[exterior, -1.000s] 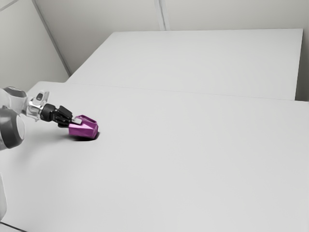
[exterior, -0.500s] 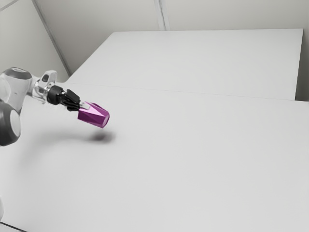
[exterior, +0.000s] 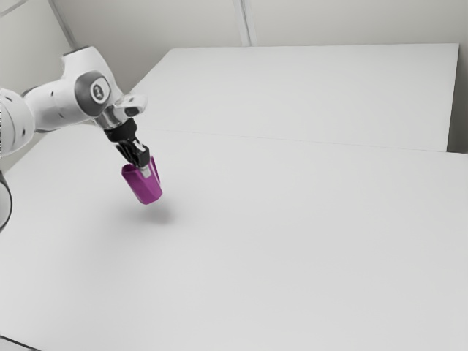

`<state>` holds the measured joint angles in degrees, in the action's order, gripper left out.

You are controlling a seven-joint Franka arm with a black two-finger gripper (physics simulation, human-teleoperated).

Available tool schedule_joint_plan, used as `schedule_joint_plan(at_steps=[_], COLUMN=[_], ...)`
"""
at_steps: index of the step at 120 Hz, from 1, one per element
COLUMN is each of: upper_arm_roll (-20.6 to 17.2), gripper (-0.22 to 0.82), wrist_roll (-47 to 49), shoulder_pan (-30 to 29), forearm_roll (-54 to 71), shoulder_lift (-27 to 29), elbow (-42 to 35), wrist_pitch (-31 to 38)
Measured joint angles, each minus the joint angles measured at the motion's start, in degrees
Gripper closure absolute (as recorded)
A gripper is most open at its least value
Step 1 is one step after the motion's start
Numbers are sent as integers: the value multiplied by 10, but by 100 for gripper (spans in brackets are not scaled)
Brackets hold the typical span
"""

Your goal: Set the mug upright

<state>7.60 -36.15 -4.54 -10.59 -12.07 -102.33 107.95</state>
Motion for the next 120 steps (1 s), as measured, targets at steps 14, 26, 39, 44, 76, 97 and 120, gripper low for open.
schedule_joint_plan(at_steps=[14,26,39,44,76,97,120], upper_arm_roll=[-7,-12,-14,-14,-14,-15,-17], gripper=[79,79,79,79,71,34,14], wrist_roll=[38,66,94,104,151,171,187], shoulder_pan=[8,12,15,15,15,16,15], forearm_roll=[46,62,70,71,73,71,71], shoulder_lift=[27,41,46,44,23,27,67], elbow=[-72,-122,-153,-159,-166,-166,-131], wrist_pitch=[94,161,208,221,261,267,226])
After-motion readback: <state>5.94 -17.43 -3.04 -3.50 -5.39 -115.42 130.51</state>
